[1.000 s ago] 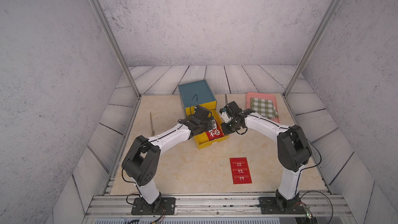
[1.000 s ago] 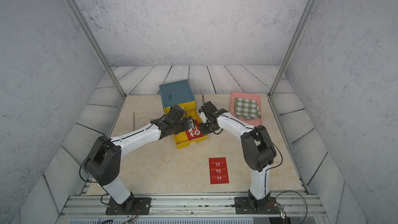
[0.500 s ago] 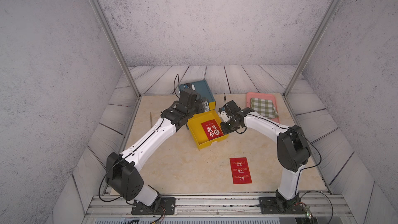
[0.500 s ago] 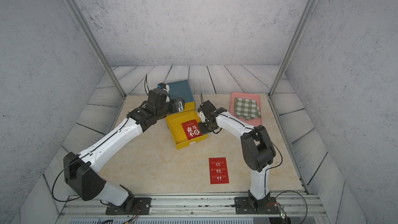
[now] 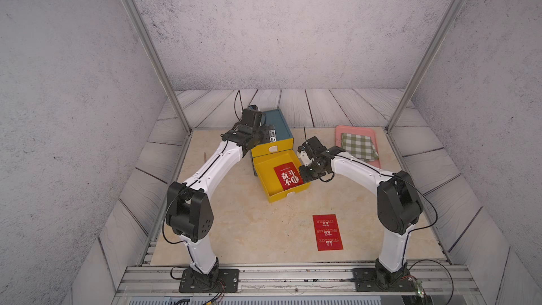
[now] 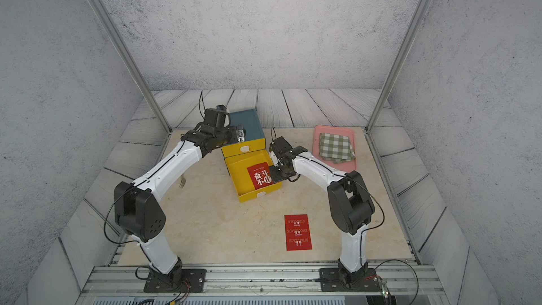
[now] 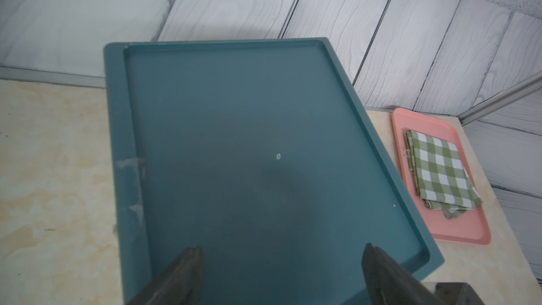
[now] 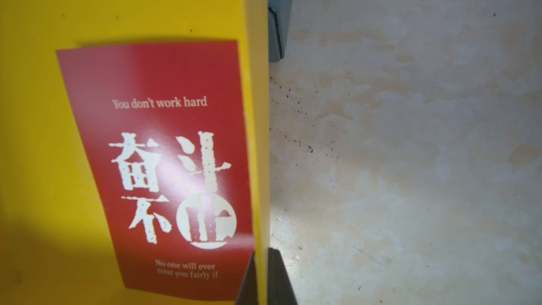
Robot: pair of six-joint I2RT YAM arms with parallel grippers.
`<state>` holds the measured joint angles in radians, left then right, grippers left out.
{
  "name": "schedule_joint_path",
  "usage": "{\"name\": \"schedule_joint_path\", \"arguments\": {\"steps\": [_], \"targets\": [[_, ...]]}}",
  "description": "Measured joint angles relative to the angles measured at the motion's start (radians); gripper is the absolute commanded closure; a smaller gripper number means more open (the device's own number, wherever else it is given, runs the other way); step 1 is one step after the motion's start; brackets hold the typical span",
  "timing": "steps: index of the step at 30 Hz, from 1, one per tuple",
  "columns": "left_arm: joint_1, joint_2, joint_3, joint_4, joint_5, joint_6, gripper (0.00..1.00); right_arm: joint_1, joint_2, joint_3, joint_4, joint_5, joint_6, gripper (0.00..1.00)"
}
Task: Take the postcards out of the drawer
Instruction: Adjust the drawer in the storage box.
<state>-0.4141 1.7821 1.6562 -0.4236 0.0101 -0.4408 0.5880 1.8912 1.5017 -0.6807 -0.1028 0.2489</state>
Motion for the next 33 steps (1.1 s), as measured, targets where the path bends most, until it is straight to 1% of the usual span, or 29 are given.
{"name": "schedule_joint_path", "arguments": {"steps": [9, 16, 24, 28, 33], "targets": [[0.002, -0.001, -0.019, 0.037, 0.027, 0.001, 0.09, 0.001, 0.000, 0.020, -0.006, 0.038, 0.050, 1.00], [0.002, -0.001, -0.027, 0.058, 0.033, 0.001, 0.09, 0.011, 0.037, 0.088, -0.034, 0.056, 0.057, 0.98], [0.004, -0.023, -0.058, 0.077, 0.055, -0.005, 0.09, 0.012, 0.042, 0.060, 0.015, 0.076, 0.034, 0.94], [0.004, -0.061, -0.093, 0.075, 0.084, -0.029, 0.09, 0.014, 0.042, 0.045, 0.041, 0.081, 0.029, 0.89], [0.004, -0.124, -0.154, 0.076, 0.116, -0.066, 0.09, 0.014, 0.042, 0.043, 0.087, 0.083, 0.027, 0.79]]}}
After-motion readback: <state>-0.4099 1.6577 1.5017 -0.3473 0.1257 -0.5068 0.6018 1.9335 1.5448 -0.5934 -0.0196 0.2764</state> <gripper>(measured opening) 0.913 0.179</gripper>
